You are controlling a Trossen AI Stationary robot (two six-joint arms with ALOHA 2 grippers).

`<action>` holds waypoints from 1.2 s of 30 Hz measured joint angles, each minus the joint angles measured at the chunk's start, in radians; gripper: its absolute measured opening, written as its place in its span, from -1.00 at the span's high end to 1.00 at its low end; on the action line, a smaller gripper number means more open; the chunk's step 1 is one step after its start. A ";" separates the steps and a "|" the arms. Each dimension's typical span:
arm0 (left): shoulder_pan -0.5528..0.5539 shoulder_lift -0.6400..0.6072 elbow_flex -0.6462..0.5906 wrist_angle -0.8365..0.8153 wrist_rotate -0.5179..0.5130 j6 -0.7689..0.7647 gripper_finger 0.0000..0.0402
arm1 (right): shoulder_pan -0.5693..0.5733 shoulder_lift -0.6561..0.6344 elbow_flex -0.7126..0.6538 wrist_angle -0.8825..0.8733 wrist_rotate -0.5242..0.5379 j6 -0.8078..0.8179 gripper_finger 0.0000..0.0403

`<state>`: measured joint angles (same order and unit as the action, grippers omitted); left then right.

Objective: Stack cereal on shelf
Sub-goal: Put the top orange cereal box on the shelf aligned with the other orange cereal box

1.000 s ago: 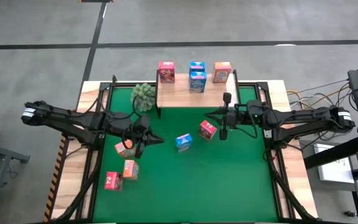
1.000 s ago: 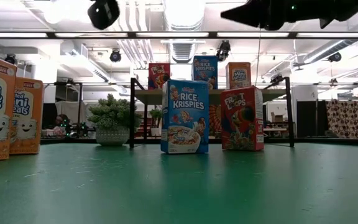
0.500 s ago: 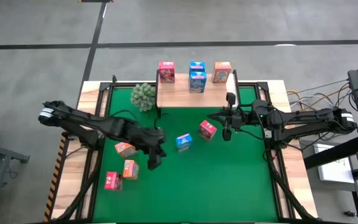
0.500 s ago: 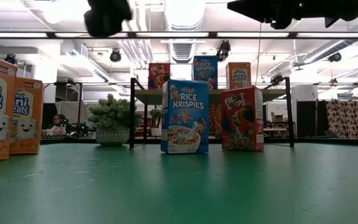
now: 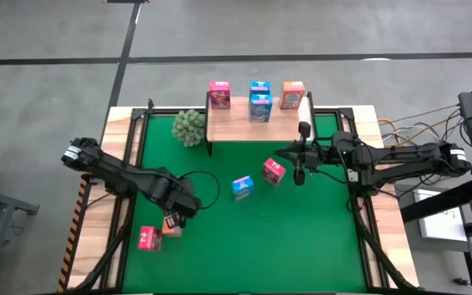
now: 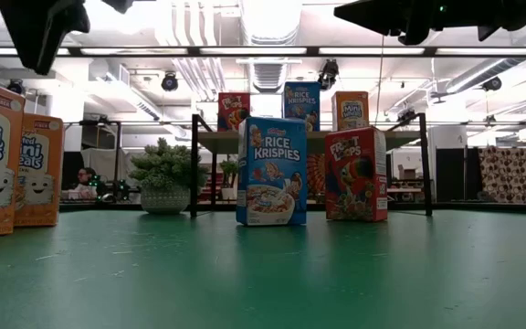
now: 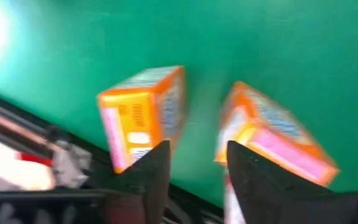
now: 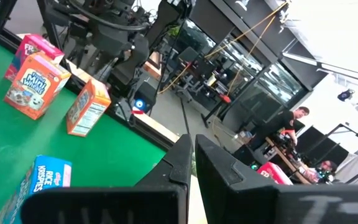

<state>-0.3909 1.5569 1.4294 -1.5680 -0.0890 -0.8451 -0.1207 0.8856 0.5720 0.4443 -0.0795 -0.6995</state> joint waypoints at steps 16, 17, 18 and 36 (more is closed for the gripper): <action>-0.002 -0.333 -0.314 0.185 -0.114 0.025 -0.06 | 0.000 0.000 -0.001 -0.020 0.000 0.028 0.94; -0.002 -0.354 -0.340 0.197 -0.115 0.013 -0.06 | 0.000 0.000 -0.001 -0.021 0.000 0.031 0.94; -0.002 -0.372 -0.367 0.207 -0.117 0.000 -0.06 | 0.000 0.000 -0.001 -0.021 0.000 0.035 0.94; -0.002 -0.463 -0.472 0.333 -0.131 -0.040 -0.06 | 0.000 0.000 -0.001 -0.035 0.000 0.093 0.94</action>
<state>-0.3927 1.0935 0.9572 -1.2351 -0.2195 -0.8847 -0.1207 0.8860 0.5713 0.4089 -0.0792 -0.6065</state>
